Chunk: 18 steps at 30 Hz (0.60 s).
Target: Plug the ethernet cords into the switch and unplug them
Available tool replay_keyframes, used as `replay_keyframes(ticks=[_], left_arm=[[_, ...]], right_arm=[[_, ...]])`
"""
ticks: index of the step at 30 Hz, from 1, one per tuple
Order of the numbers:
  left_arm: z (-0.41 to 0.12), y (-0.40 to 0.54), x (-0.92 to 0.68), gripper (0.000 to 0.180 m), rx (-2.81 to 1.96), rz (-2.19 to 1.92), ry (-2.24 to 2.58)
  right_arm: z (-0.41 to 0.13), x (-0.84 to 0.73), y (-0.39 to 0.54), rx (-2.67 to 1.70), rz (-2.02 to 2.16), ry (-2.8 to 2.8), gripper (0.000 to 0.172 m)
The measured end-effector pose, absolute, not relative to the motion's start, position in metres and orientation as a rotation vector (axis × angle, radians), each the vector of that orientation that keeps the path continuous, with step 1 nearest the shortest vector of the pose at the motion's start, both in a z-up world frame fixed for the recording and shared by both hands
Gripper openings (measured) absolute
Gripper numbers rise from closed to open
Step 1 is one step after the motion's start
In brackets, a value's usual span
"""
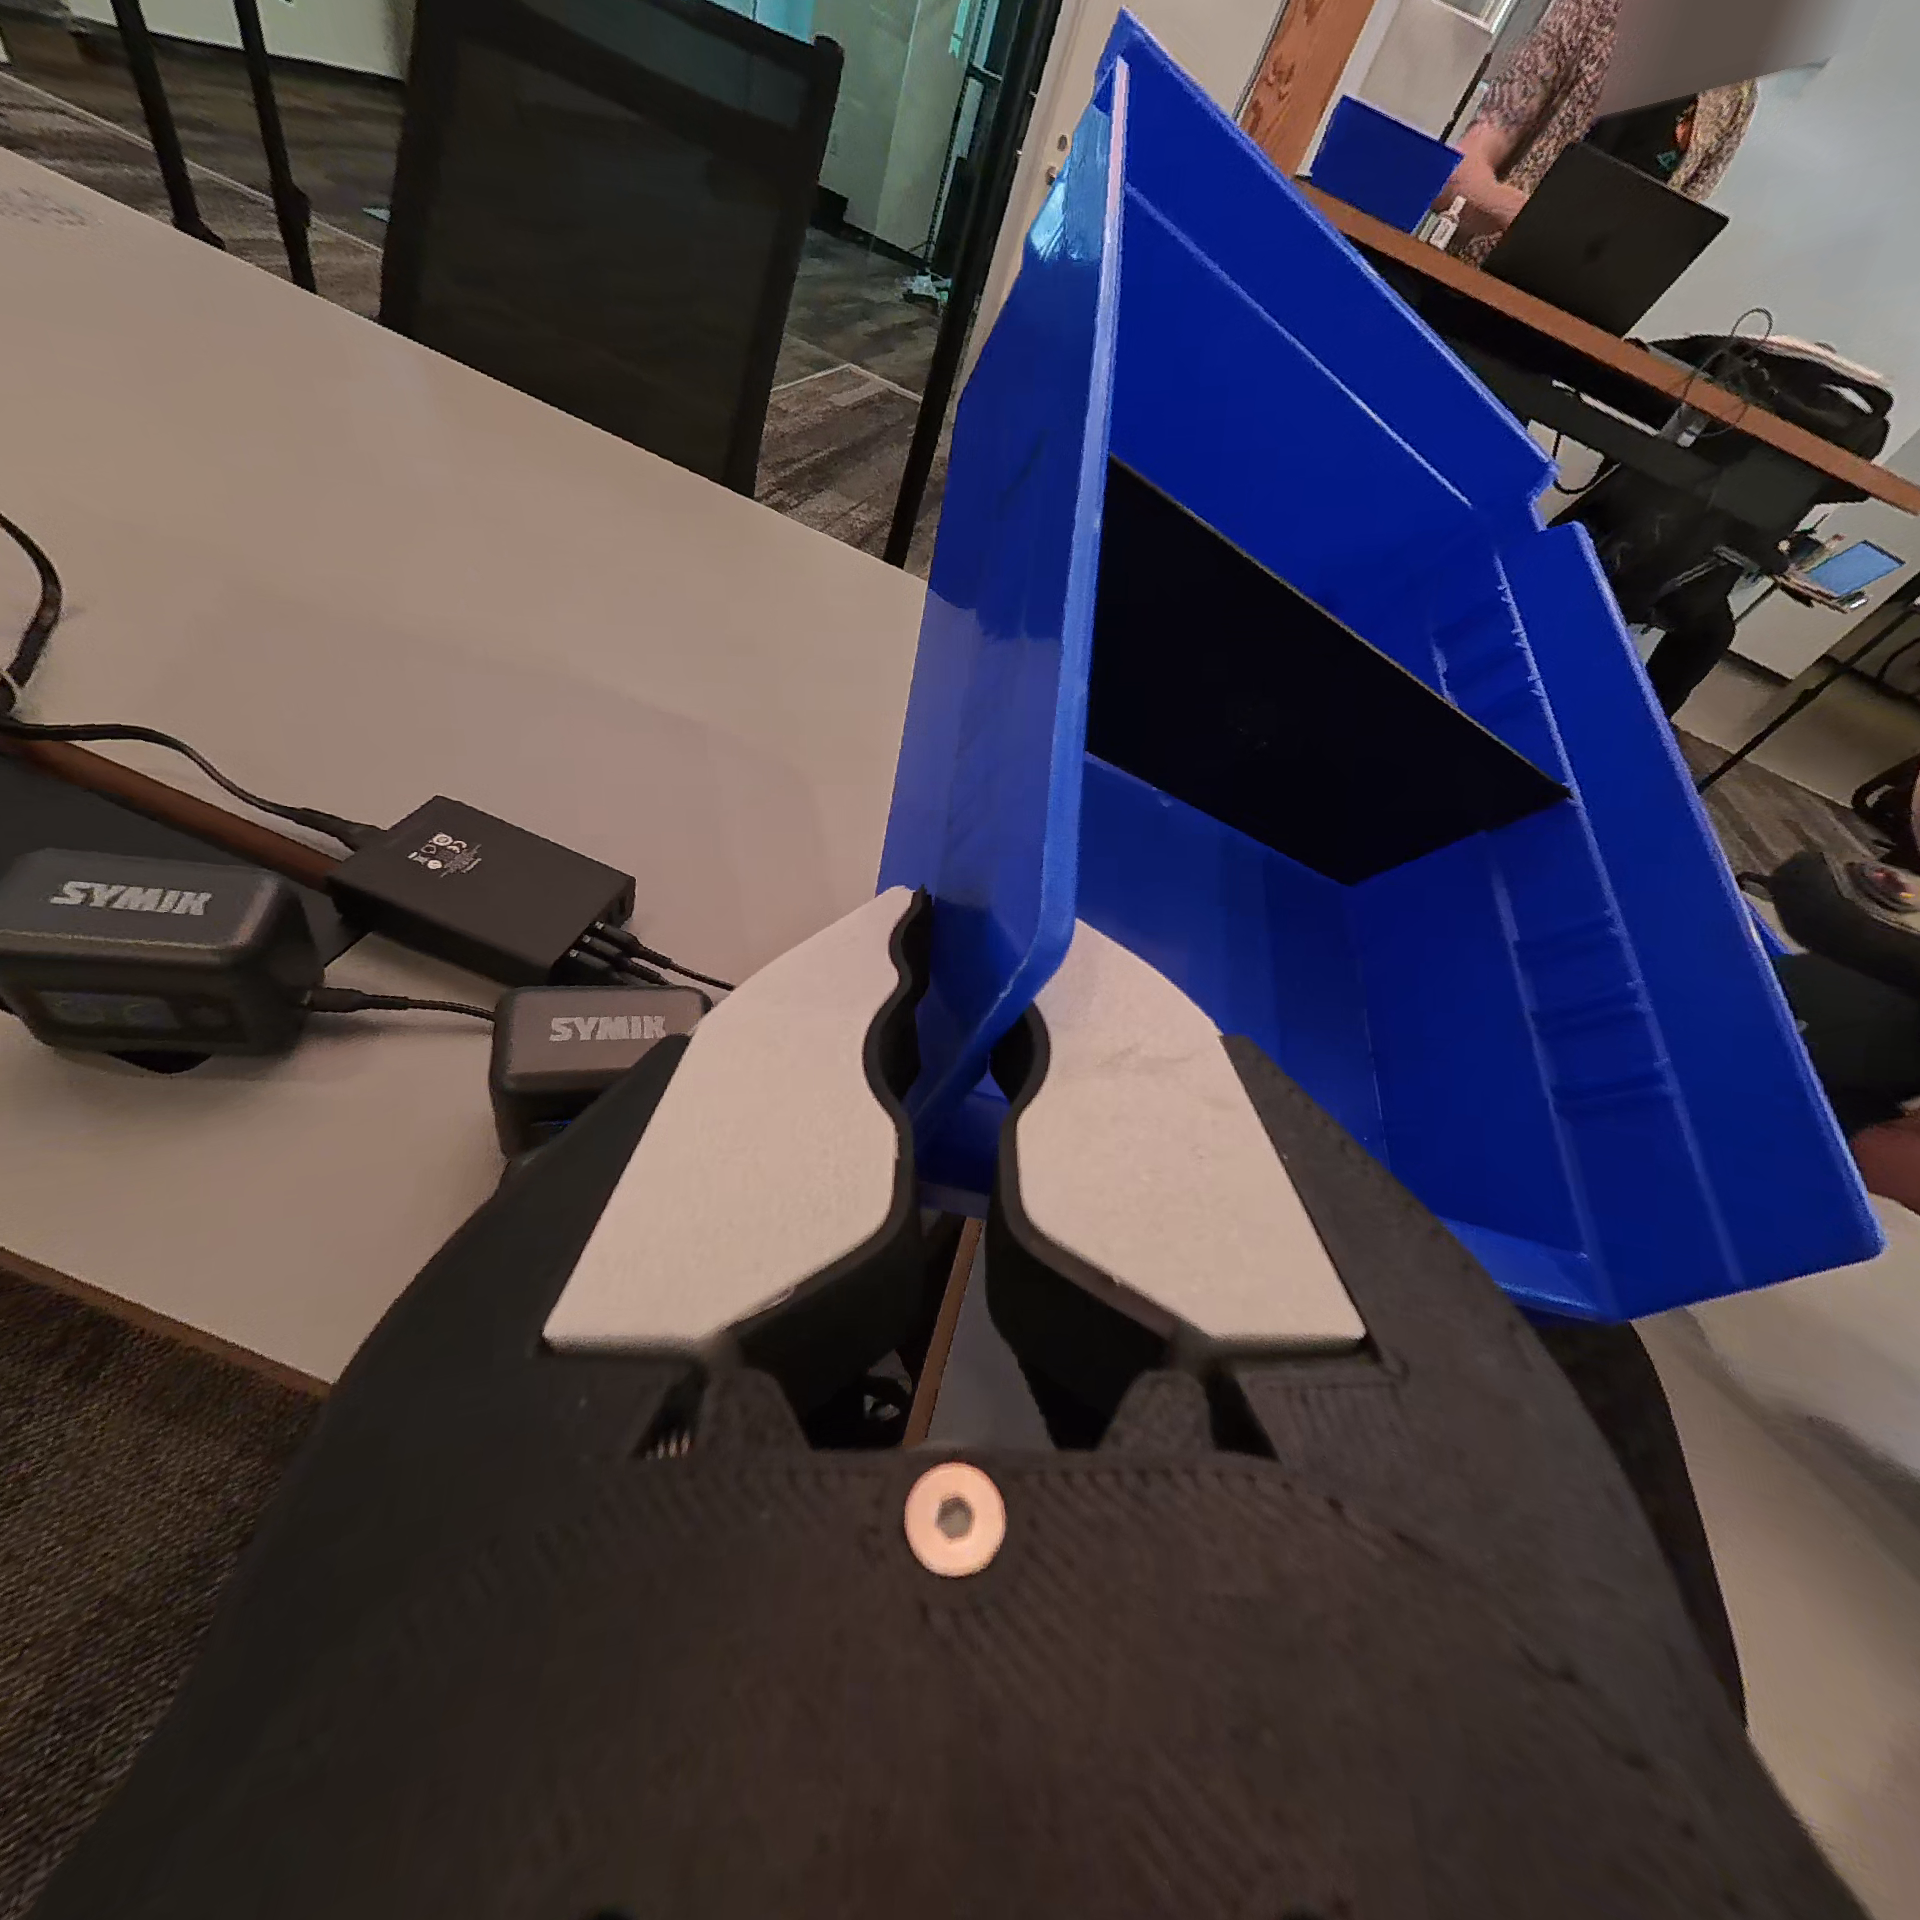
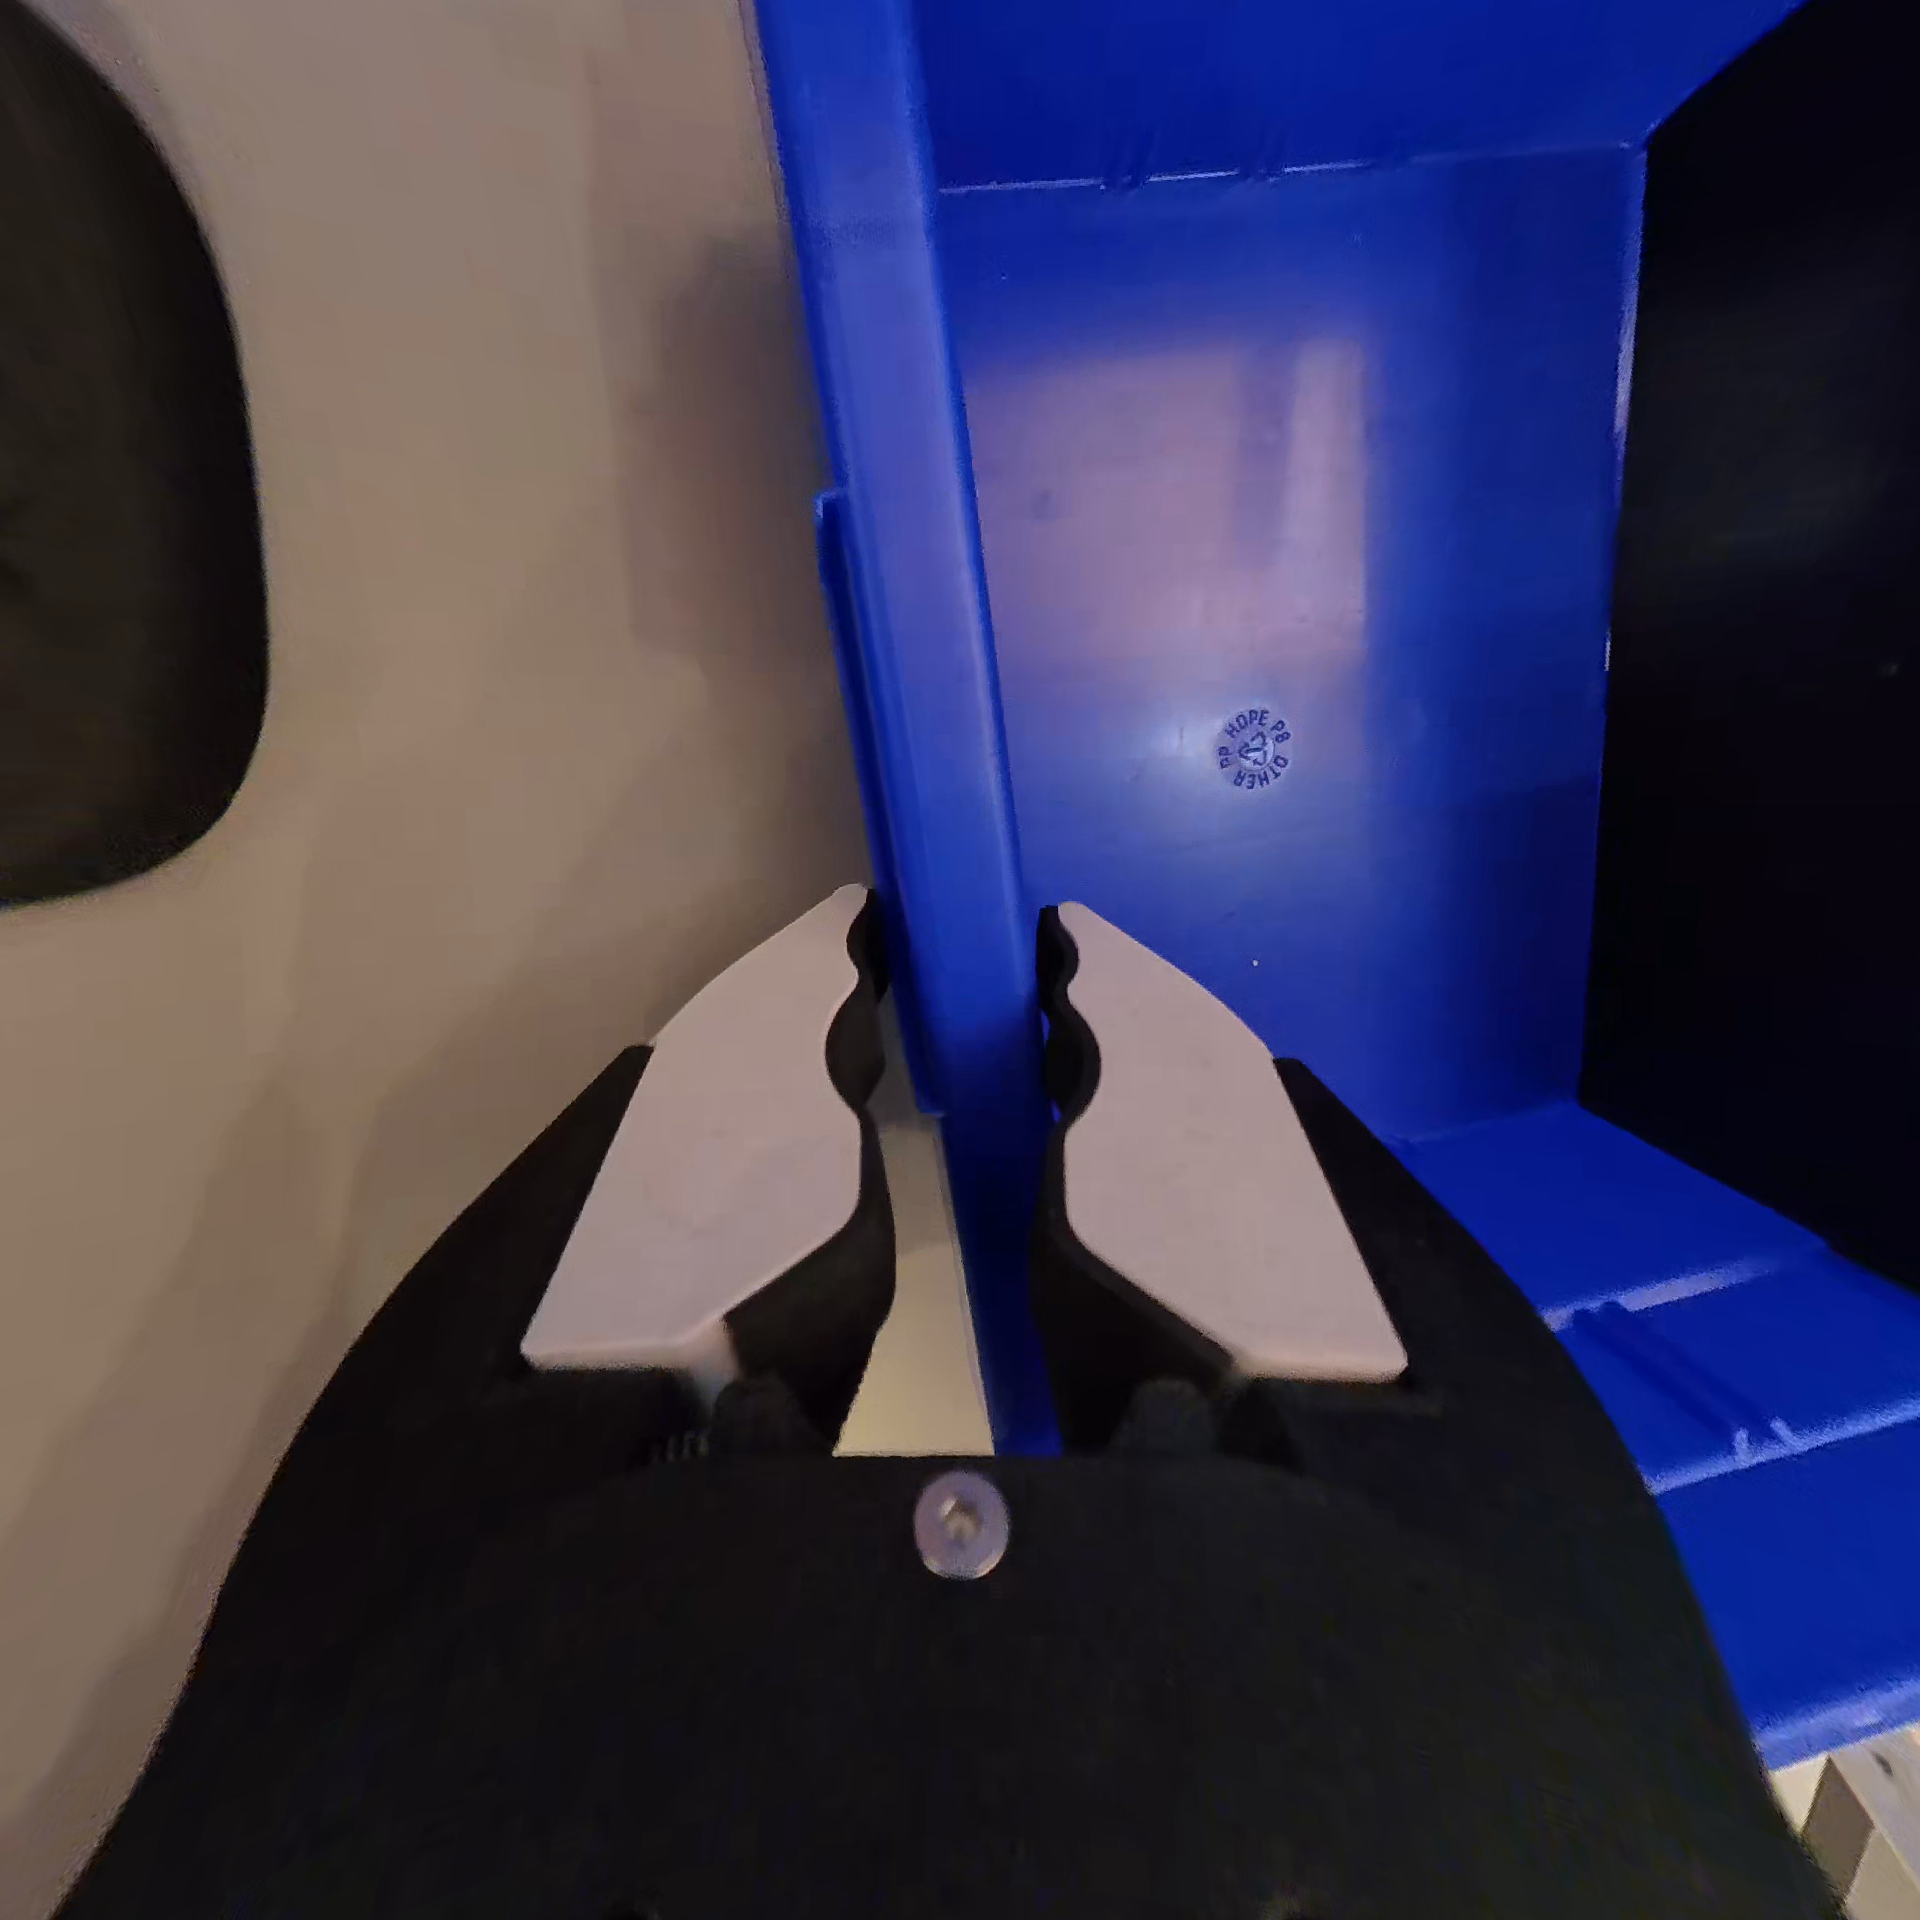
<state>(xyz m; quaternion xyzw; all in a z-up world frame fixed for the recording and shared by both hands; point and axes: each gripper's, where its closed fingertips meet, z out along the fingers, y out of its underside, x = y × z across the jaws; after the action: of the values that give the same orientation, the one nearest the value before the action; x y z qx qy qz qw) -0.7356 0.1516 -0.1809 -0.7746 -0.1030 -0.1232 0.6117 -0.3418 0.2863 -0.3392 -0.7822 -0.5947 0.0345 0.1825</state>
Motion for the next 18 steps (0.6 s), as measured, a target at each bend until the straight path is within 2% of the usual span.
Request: replay_keyframes(ticks=[13, 16, 18], left_arm=[[-0.166, 0.147, -0.728, 0.009, -1.765, -0.287, -0.218], [-0.157, 0.147, -0.721, 0.009, -1.751, -0.288, -0.203], [-0.15, 0.148, -0.714, 0.009, -1.735, -0.285, -0.189]], right_arm=[[-0.338, -0.365, 0.333, -2.239, 0.072, -1.586, 0.029], [-0.32, -0.371, 0.328, -2.146, 0.112, -1.543, 0.055], [-0.298, -0.375, 0.319, -2.055, 0.153, -1.524, 0.059]])
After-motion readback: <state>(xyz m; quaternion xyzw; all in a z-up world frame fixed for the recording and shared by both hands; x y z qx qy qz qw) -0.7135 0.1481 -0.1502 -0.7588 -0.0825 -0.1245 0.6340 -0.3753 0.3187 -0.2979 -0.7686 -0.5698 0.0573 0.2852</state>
